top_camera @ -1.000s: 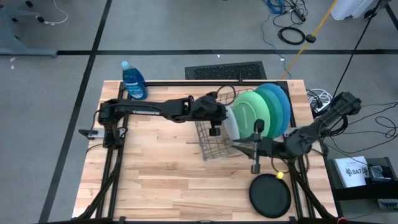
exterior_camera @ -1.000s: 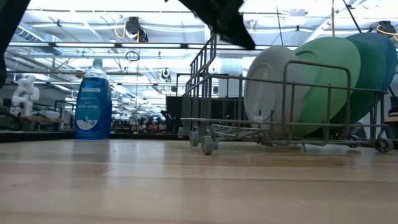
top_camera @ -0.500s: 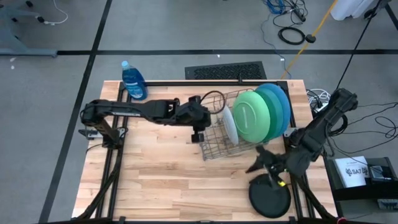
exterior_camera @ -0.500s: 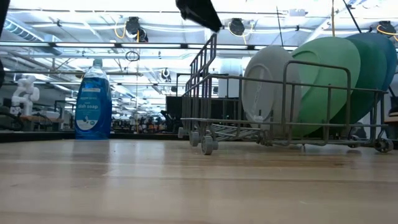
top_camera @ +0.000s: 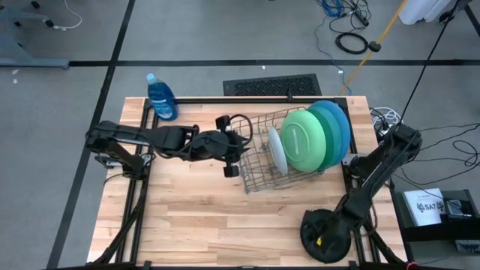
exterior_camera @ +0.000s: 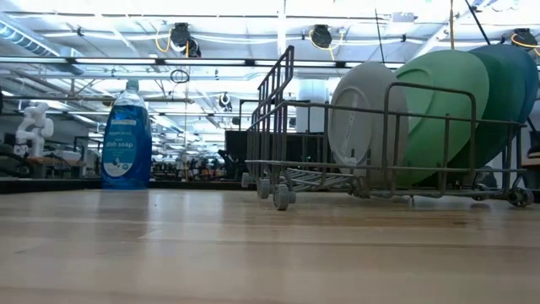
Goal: Sort dishes
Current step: Put the black plate into the dish rack
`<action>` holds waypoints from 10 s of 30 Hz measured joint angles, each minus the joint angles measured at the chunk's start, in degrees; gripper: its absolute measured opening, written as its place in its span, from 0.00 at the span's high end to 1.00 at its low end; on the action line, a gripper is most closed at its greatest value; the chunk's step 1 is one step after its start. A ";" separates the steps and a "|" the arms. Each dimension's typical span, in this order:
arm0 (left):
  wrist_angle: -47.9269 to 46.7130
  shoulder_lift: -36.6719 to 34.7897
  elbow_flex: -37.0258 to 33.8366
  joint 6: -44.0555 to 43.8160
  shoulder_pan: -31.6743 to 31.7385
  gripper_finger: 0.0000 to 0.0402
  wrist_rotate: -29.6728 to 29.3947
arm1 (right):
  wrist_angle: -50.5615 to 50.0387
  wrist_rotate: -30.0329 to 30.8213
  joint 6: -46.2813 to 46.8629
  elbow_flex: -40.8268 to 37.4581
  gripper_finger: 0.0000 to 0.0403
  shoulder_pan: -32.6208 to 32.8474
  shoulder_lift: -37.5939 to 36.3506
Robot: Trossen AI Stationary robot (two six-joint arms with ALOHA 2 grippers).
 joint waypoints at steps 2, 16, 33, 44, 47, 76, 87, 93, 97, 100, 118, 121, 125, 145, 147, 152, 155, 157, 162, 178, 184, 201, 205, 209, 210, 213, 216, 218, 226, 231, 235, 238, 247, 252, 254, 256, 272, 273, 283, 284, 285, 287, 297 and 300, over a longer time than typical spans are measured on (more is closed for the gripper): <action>-0.02 -0.42 0.00 0.02 -0.46 0.68 -0.71 | -0.02 -1.15 4.31 0.90 0.60 0.89 3.71; -0.07 -0.53 -1.13 -0.02 -1.87 0.68 -1.06 | -27.43 -3.60 11.37 26.85 0.60 1.10 23.01; -0.32 -2.00 -4.02 1.14 -4.27 0.68 -1.02 | -34.00 -17.06 13.32 31.26 0.68 -3.58 31.34; -3.75 -11.66 -6.55 1.48 -5.30 0.68 -3.88 | -33.33 -20.36 9.90 30.95 0.96 -4.73 33.87; -2.78 -14.80 -10.13 0.88 -5.81 0.68 -5.34 | -33.41 -20.95 9.88 31.00 0.98 -4.84 34.06; 8.84 -25.01 -25.31 0.53 -5.60 0.68 -6.76 | -36.65 11.16 -12.63 43.25 1.00 -4.40 15.04; 8.59 -24.99 -25.31 1.55 -5.60 0.68 -6.70 | -28.82 28.28 -35.18 45.33 1.00 -8.83 8.90; 8.61 -24.99 -25.31 1.60 -5.60 0.68 -6.70 | -27.29 27.33 -42.08 44.81 1.00 -15.65 7.97; 8.61 -24.99 -25.31 1.62 -5.60 0.68 -6.70 | -21.02 24.68 -51.74 44.81 1.00 -19.79 7.47; 8.63 -24.99 -25.31 1.62 -5.60 0.68 -6.68 | -17.40 23.08 -56.94 44.81 1.00 -22.62 6.75; 9.23 -24.97 -25.33 1.60 -5.77 0.68 -5.17 | 0.18 13.04 -77.44 41.03 1.00 -35.40 2.59; 9.18 -24.96 -25.33 1.60 -5.77 0.68 -5.15 | 6.07 12.32 -77.90 32.62 1.00 -36.97 -2.55; 9.03 -24.97 -25.33 1.52 -6.14 0.68 -4.59 | 14.05 8.52 -74.61 17.90 1.00 -38.33 -12.91; 10.84 -24.96 -25.33 1.57 -4.85 0.68 -4.22 | 7.77 -1.89 -49.18 0.20 1.00 -40.28 -24.49; 10.84 -24.96 -25.33 1.65 -4.85 0.68 -4.36 | 6.00 -1.83 -48.41 0.20 1.00 -40.46 -25.05; 10.58 -24.96 -25.33 1.95 -4.85 0.68 -4.36 | 3.36 3.88 -45.74 0.20 1.00 -40.53 -27.50; 10.51 -24.94 -25.33 2.00 -4.85 0.68 -4.36 | 3.15 6.04 -45.42 0.20 1.00 -40.00 -29.07; 10.46 -24.94 -25.33 2.01 -4.85 0.68 -4.36 | 2.28 7.40 -45.35 0.20 1.00 -39.51 -30.02; 10.38 -24.94 -25.33 3.08 -4.85 0.68 -4.34 | 1.13 5.94 -46.10 0.20 1.00 -39.27 -30.70; 10.60 -24.94 -25.33 3.15 -4.85 0.68 -4.25 | 18.12 -7.17 -44.12 -12.04 1.00 -42.59 -29.93; 10.62 -24.94 -25.33 3.14 -4.88 0.68 -4.06 | 24.09 -11.10 -42.27 -17.79 1.00 -46.38 -32.68; 10.62 -24.94 -25.33 3.13 -4.88 0.68 -3.38 | 24.36 -16.00 -39.73 -20.64 1.00 -52.31 -35.13; 10.62 -24.94 -25.33 3.13 -4.90 0.68 -3.22 | 24.49 -16.02 -38.41 -20.71 1.00 -52.40 -35.11; 10.64 -24.94 -25.33 3.13 -4.90 0.68 -3.16 | 29.10 -16.90 -37.89 -20.97 1.00 -52.43 -34.97; 10.66 -24.94 -25.33 3.13 -4.90 0.68 -3.11 | 30.37 -16.89 -37.93 -20.97 1.00 -52.48 -34.92; 10.69 -24.94 -25.33 3.13 -4.89 0.68 -3.03 | 28.12 -17.02 -38.01 -20.94 1.00 -52.84 -34.93; 10.69 -24.94 -25.33 3.15 -4.90 0.68 -3.01 | 24.63 -16.11 -36.70 -20.72 1.00 -53.06 -33.86; 10.69 -24.94 -25.33 3.13 -4.88 0.68 -3.01 | 24.97 -15.65 -36.91 -20.70 1.00 -53.08 -33.02; 10.65 -24.94 -25.33 3.13 -4.88 0.68 -3.01 | 25.62 -15.27 -36.86 -20.85 0.96 -53.36 -32.47; 10.64 -24.94 -25.33 3.14 -4.89 0.68 -3.01 | 25.48 -13.79 -37.00 -20.87 0.86 -53.34 -32.45; 10.64 -24.94 -25.33 3.13 -4.89 0.68 -3.01 | 24.87 -13.28 -37.57 -21.06 0.77 -53.36 -32.25; 10.62 -24.94 -25.33 3.14 -4.89 0.68 -3.01 | 24.90 -11.99 -37.97 -21.13 0.70 -53.38 -32.35; 10.56 -24.94 -25.33 3.15 -4.89 0.68 -2.42 | 27.22 -12.08 -38.34 -21.10 0.63 -53.38 -32.38; 10.56 -24.94 -25.33 3.15 -4.88 0.68 -2.42 | 28.76 -12.32 -38.53 -21.00 0.64 -53.34 -32.42; 10.55 -24.94 -25.33 3.15 -4.89 0.68 -2.42 | 29.21 -12.32 -38.55 -21.00 0.64 -53.34 -32.42; 10.56 -24.94 -25.33 3.15 -4.89 0.68 -2.42 | 29.62 -12.31 -38.57 -20.96 0.64 -53.34 -32.45; 33.75 -7.95 -25.31 11.11 1.80 0.68 9.82 | 29.58 -10.92 -39.20 -20.91 0.64 -53.32 -32.64; 35.85 -6.23 -25.31 11.88 2.99 0.68 9.86 | 29.56 -10.92 -39.21 -20.91 0.64 -53.32 -32.64; 43.88 6.92 -19.26 13.49 12.72 0.68 14.96 | 29.43 -10.94 -39.70 -20.85 0.64 -53.17 -32.64; 43.63 7.73 -18.44 13.49 13.16 0.68 15.84 | 29.43 -10.94 -39.75 -20.85 0.64 -53.17 -32.64; 43.52 8.59 -17.73 13.49 13.51 0.68 16.60 | 29.43 -10.93 -39.91 -20.85 0.64 -53.17 -32.64; 43.11 10.04 -16.21 13.46 14.02 0.68 17.52 | 29.40 -11.03 -40.13 -20.85 0.64 -53.17 -32.64; 37.01 14.43 -11.65 10.54 15.71 0.68 18.40 | 29.28 -11.43 -42.68 -20.84 0.64 -53.12 -32.70; 36.25 14.71 -11.65 10.49 15.74 0.68 18.41 | 29.20 -11.81 -43.10 -20.83 0.64 -53.08 -32.71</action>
